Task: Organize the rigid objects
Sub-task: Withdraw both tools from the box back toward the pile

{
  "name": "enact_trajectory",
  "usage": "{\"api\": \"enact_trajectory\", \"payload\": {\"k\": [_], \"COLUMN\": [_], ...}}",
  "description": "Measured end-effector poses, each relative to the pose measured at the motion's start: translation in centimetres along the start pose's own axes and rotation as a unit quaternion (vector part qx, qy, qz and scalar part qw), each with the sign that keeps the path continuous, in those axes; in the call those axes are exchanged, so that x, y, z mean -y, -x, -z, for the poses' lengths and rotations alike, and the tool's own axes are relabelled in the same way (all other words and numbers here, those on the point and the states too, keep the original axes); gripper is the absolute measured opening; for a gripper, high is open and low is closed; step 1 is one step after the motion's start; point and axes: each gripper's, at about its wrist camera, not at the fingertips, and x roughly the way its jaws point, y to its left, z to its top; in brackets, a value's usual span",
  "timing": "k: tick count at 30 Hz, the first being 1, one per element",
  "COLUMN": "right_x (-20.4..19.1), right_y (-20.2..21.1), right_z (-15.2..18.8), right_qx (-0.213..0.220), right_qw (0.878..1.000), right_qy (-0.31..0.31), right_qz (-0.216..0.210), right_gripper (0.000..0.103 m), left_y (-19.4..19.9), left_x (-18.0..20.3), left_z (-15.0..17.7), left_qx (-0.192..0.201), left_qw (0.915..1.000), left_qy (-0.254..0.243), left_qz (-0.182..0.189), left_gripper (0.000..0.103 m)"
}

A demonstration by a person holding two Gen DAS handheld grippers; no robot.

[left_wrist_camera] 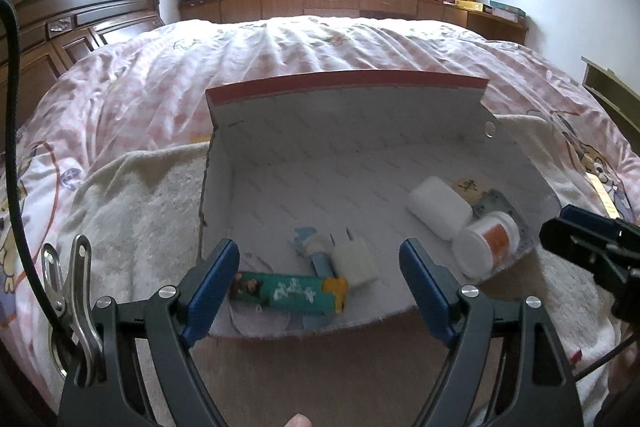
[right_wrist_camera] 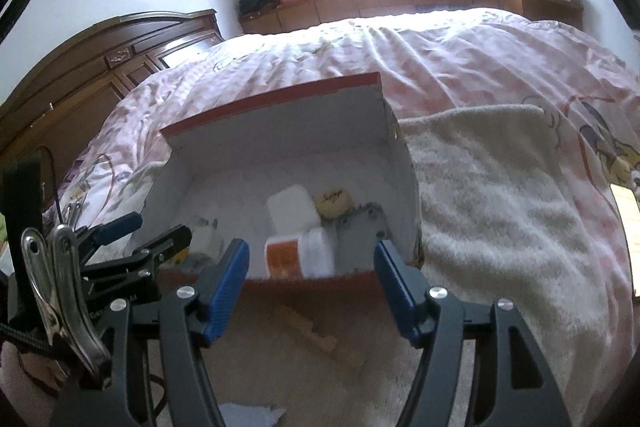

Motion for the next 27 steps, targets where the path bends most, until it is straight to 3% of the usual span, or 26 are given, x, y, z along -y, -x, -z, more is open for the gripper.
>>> {"api": "enact_trajectory", "payload": {"k": [27], "right_x": [1.2], "right_y": [4.1], "right_z": [7.2], "right_qx": [-0.047], "right_qw": [0.999], "right_qy": [-0.023], "right_qz": [0.007], "right_gripper": [0.069], "left_y": [5.0], "left_x": [0.8], "left_z": [3.9], "left_qx": [-0.015], "left_qw": [0.9985], "left_qy": [0.006], "left_qz": [0.051], "left_gripper": [0.084]}}
